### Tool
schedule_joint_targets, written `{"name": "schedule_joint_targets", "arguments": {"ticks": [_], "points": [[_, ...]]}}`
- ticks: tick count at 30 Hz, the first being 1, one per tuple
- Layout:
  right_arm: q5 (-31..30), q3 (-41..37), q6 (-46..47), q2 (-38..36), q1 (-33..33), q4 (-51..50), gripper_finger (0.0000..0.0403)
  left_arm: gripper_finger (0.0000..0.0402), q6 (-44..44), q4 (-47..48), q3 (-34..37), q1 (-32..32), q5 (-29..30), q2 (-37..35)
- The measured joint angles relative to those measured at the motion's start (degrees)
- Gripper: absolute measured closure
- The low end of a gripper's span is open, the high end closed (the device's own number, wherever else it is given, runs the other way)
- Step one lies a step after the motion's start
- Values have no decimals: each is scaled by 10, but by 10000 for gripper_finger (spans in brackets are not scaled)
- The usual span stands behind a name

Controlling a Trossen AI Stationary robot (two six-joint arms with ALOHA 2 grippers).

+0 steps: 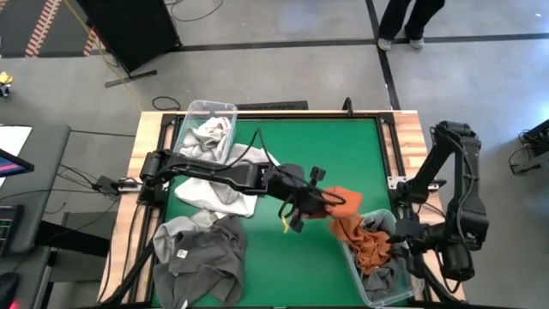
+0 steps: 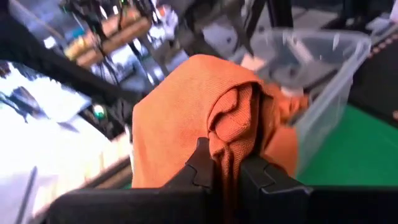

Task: Sort towels by color in basket
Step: Put the orange towel into the bottom transparent bin

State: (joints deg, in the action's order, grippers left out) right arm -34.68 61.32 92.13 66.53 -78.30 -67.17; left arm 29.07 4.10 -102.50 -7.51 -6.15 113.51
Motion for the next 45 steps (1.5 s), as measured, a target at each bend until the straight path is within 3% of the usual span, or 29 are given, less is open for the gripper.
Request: {"name": "schedule_joint_targets", "arguments": {"ticks": [10, 28, 45], "points": [[-1, 0, 10, 19, -8, -1, 223, 385, -9, -115, 0, -13, -40, 0], [-2, 0, 10, 19, -8, -2, 223, 386, -15, -187, 0, -34, -56, 0], [-2, 0, 23, 19, -7, -6, 223, 386, -78, -381, 0, -38, -67, 106]]}}
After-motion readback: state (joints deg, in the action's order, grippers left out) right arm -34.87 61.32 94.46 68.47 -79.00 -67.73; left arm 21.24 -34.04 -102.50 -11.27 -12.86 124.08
